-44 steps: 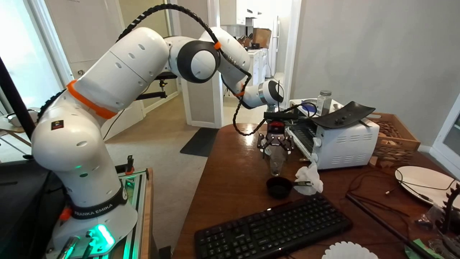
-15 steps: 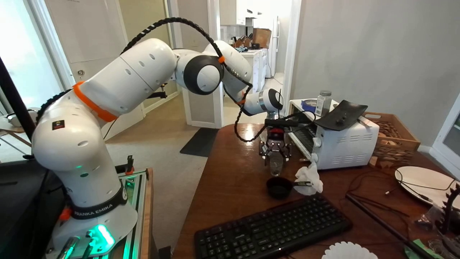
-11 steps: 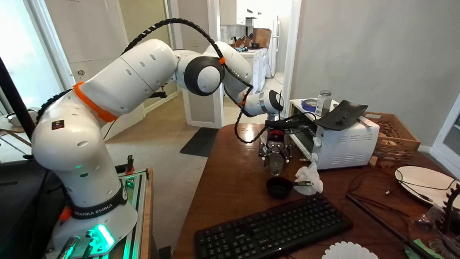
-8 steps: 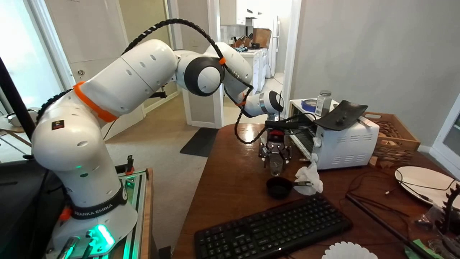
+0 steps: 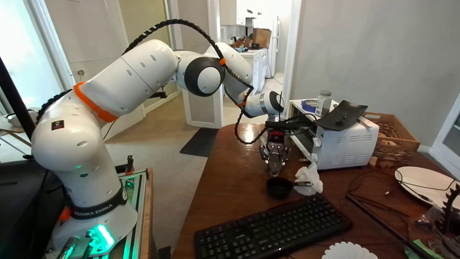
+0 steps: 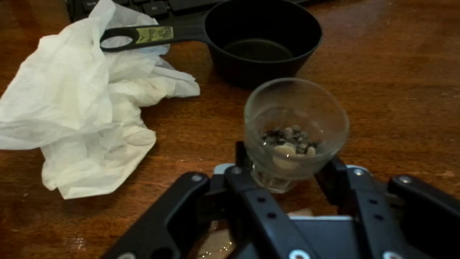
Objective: Pour the contents in the cup into the black item
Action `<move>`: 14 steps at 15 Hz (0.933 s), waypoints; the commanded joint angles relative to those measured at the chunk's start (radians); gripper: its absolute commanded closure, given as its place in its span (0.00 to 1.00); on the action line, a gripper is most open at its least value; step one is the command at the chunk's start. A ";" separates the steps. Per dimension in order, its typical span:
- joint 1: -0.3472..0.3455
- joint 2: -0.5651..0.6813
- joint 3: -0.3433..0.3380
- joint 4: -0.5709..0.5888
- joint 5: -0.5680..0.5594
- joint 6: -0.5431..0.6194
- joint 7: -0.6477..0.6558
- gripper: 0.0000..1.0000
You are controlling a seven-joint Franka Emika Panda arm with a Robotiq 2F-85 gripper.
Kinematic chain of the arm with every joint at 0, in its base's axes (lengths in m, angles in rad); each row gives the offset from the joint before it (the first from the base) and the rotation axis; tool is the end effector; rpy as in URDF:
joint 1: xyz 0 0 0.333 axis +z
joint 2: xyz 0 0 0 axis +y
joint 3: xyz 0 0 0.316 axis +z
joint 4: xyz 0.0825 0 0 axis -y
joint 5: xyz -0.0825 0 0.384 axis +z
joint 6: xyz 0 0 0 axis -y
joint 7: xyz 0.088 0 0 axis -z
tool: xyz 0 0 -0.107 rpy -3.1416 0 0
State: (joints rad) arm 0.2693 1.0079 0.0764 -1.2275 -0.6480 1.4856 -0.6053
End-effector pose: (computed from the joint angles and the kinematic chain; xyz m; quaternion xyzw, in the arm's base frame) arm 0.6556 0.1510 0.1367 0.7549 0.4855 -0.3804 0.2230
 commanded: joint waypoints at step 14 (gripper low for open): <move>-0.009 -0.170 0.052 -0.103 0.130 -0.147 0.263 0.77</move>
State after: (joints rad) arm 0.2855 0.9054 0.1118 -1.2401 -0.5719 1.3019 -0.4154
